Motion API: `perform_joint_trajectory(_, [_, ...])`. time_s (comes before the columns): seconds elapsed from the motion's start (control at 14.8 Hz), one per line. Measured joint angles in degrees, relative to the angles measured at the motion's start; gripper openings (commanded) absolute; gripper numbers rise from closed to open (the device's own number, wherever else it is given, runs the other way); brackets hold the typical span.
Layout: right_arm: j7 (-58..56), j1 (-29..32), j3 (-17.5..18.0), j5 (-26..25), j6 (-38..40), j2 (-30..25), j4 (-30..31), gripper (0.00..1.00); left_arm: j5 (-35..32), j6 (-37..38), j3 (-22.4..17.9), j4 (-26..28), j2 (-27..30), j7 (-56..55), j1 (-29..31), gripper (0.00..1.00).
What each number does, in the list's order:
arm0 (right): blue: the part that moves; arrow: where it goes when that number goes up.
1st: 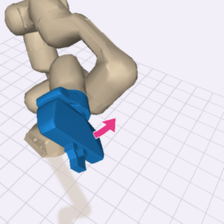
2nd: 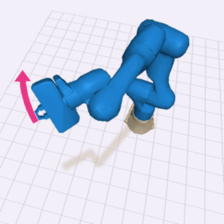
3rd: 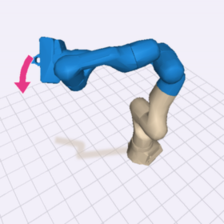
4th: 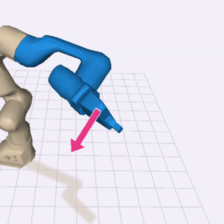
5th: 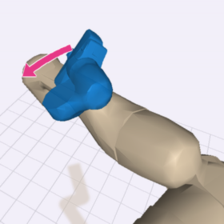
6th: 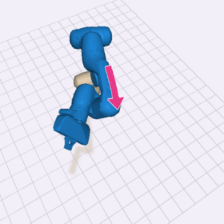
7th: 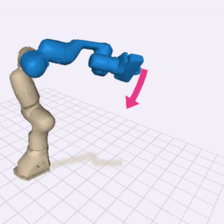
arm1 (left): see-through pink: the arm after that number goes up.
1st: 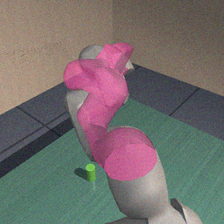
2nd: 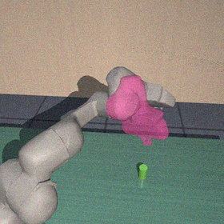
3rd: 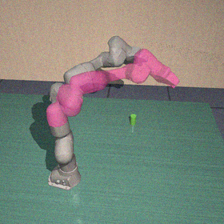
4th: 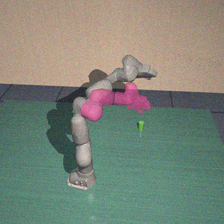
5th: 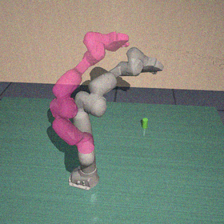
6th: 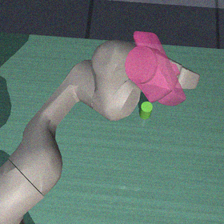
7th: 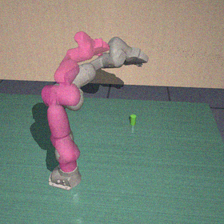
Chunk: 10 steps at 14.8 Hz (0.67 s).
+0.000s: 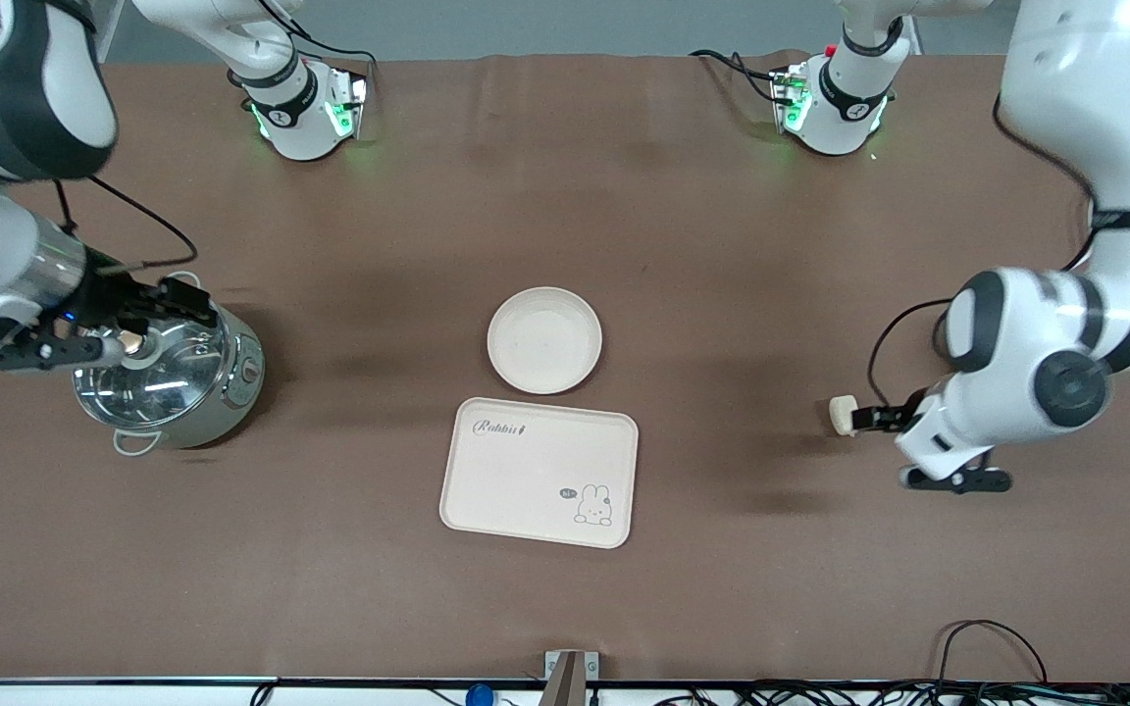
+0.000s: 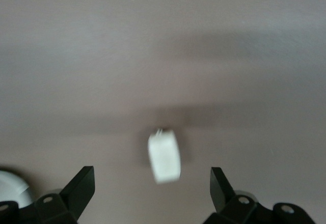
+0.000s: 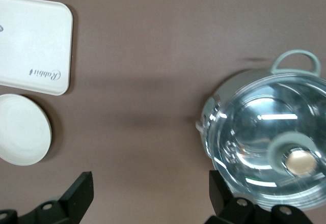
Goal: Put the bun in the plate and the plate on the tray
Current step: 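Reach the left gripper to the bun while the right gripper moves out, then grasp the bun with the left gripper while the right gripper nears the plate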
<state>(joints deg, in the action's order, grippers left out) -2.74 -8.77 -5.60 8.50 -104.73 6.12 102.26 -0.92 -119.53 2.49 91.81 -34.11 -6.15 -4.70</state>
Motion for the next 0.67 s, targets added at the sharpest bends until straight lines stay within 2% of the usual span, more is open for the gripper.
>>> perform_joint_trajectory(0.2, [0.3, -2.4, 0.1, 0.4, -7.8, 0.6, 5.3, 1.0, 0.0, -8.3, 0.2, 4.1, -2.3, -0.9, 0.1, 1.0])
perform_joint_trajectory(0.4, [0.3, -3.8, 0.1, 4.3, -12.9, 1.1, 10.9, 1.0, 0.0, -9.7, 0.2, 7.2, -2.0, -0.9, 0.5, 0.98])
perform_joint_trajectory(0.47, [0.3, -4.2, 0.1, 5.5, -14.3, 1.4, 12.3, 1.0, 0.1, -9.7, 0.2, 8.2, -1.6, -0.9, 0.6, 0.93])
perform_joint_trajectory(0.67, [0.3, -6.0, 0.1, 7.5, -20.1, 3.0, 15.8, 1.0, 0.2, -9.7, 0.2, 10.2, -0.5, -1.0, 0.8, 0.64])
